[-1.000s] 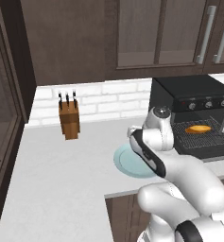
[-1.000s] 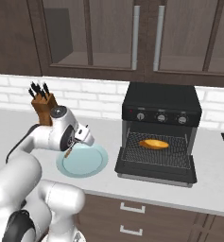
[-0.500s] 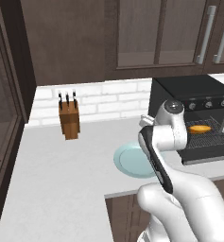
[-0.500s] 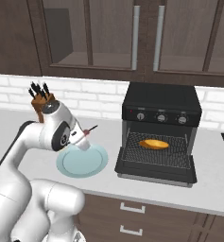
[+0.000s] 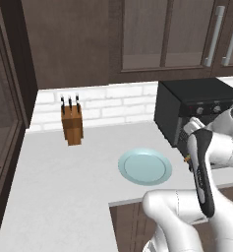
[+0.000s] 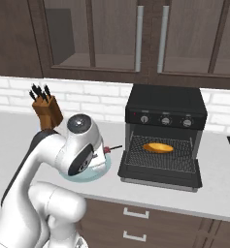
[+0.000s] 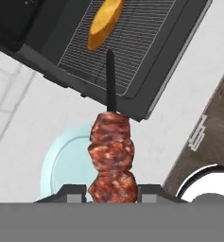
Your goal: Pick up the kebab skewer and baguette bread, and place them inside the toaster oven. Close the toaster oven door and start by setting the timer.
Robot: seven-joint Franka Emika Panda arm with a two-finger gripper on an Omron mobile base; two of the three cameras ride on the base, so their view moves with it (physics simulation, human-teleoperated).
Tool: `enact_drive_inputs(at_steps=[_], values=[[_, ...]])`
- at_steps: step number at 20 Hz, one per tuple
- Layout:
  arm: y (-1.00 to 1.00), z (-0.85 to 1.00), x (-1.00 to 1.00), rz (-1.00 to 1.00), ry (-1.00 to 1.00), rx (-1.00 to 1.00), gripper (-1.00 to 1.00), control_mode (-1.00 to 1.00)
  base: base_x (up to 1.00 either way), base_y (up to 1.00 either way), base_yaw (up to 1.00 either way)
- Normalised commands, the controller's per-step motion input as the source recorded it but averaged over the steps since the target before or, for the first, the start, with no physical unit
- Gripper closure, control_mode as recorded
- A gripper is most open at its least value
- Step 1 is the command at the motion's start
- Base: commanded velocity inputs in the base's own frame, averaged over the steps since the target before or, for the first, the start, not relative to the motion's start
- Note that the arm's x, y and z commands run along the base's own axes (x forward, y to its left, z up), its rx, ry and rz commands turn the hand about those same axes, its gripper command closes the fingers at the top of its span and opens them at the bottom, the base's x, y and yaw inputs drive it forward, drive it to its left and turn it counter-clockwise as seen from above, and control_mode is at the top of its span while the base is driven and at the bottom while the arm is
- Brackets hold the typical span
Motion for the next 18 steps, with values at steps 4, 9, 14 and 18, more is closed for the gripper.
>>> enact_drive_inputs(at_steps=[4,9,14,18], values=[[-0.8,0.29,-0.22,-0.26,-0.03,0.23,1.0,-1.0,0.0,0.0,0.0],[-0.74,0.09,0.32,-0.05,-0.12,0.19,1.0,-1.0,0.0,0.0,0.0],[-0.62,0.0,0.37,0.0,-0.11,0.09,1.0,-1.0,0.0,0.0,0.0],[-0.56,-0.09,0.22,0.0,-0.08,0.0,1.0,-1.0,0.0,0.0,0.0]])
